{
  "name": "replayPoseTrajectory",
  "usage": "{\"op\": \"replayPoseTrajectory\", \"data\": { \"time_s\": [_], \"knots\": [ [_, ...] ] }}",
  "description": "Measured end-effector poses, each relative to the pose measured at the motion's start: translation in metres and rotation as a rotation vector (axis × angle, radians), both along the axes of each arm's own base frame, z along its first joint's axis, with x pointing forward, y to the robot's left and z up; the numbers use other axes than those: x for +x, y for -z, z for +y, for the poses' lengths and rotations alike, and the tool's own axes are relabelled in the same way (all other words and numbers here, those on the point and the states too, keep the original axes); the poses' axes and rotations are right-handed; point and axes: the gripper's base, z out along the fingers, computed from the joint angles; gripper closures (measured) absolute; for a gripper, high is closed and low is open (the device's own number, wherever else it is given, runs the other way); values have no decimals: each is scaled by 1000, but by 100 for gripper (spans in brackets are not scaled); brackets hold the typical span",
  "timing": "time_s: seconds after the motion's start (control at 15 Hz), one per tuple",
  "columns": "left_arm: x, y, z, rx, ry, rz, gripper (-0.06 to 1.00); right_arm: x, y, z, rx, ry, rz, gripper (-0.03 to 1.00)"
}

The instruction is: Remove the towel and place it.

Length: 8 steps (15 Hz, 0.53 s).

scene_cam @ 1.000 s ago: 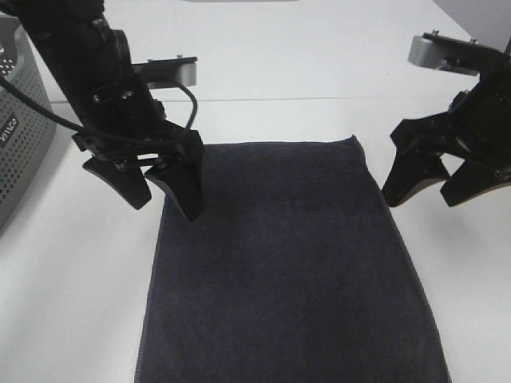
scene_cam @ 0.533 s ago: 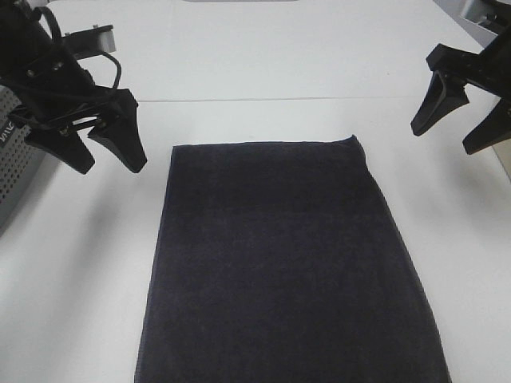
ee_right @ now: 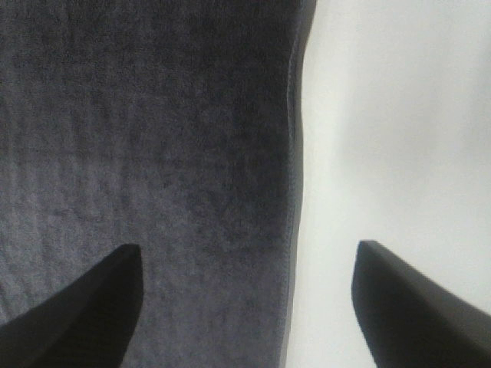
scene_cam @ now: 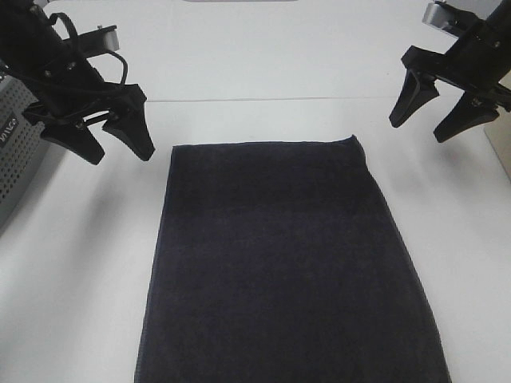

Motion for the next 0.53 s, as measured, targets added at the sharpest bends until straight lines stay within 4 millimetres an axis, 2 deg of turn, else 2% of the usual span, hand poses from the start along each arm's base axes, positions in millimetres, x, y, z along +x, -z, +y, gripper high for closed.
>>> {"op": "replayPoseTrajectory", "data": {
  "time_s": [0.2,0.33,0.53],
  "knots": [
    [37,18,7,-26,-44,-12,18,27,16,0,9,-26,9,24],
    [58,30,5,-38,-49,-22,18,44,30,-1,9,-27,4,24],
    [86,58,0,-46,-35,-6,18,66,58,-1,19,-25,9,24]
  ]
}}
